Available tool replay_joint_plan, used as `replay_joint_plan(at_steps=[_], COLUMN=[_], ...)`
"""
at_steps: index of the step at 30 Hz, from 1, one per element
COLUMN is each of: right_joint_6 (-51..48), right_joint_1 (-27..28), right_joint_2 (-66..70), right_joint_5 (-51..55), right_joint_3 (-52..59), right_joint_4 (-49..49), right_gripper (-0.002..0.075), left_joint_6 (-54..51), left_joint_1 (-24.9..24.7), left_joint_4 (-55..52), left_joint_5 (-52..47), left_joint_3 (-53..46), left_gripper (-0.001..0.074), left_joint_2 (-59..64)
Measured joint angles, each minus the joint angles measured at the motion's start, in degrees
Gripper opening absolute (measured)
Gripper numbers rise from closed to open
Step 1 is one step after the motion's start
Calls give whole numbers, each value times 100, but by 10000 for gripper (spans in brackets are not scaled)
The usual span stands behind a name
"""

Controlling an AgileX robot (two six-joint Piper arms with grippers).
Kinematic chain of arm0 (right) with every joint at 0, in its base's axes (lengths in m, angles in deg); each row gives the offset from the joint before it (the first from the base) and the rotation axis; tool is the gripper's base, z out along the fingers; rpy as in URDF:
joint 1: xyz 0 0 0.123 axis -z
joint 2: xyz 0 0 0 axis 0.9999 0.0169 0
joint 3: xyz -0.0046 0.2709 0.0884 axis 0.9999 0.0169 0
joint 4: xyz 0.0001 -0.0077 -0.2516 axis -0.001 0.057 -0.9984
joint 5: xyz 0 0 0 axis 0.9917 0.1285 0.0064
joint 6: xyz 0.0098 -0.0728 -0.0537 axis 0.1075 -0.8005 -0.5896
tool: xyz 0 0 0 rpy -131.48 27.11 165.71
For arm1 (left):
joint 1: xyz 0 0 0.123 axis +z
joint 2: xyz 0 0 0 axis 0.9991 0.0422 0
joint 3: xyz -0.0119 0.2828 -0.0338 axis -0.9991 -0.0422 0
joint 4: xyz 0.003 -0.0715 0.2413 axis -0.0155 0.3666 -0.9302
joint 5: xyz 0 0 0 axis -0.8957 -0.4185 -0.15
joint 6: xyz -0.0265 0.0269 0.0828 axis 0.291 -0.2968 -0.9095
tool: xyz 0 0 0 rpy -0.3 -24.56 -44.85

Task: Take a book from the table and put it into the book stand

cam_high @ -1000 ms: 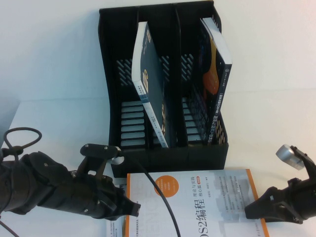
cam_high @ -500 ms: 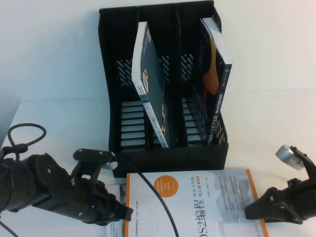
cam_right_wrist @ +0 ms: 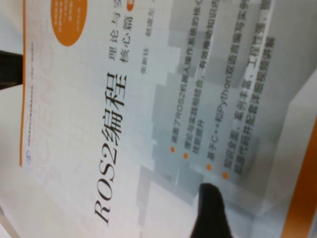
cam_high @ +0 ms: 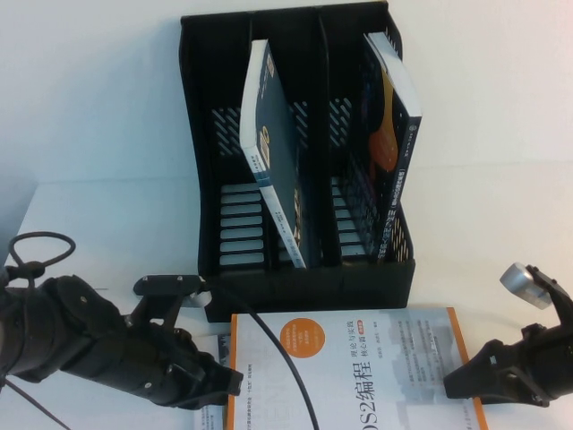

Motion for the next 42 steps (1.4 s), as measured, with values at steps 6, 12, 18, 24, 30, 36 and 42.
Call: replay_joint_plan(at_steps=[6,12,18,24,30,36,42], right_joint_6=[0,0,-11,-68,-67,29,956], right_joint_1=[26,51,51,51,51,51,41], right_joint_2=[0,0,0,32,32,-81,-432], right_joint_5=[0,-45,-139,-152,-152,-59,419], right_joint_3=[0,-11,-19,-19,-24,-73,-570], right_joint_4=[-11,-20,-20,3,3,-117,-952], right_gripper=[459,429,338,298,292,279,226], left_joint_6=[-997,-2060,-2130,-2130,-1559,-1020,-886], left_joint_1=[60,73,73,73,29,-20,-31], left_joint_4=[889,1838,1873,1806,1387,831,514], left_joint_5=[-108,-327,-377,-381,-212,3,135], left_joint_3=[27,27,27,27,48,57,-20], left_gripper=[-3,-3,-3,-3,-3,-4,-4], left_joint_2=[155,208,220,220,209,0,-514])
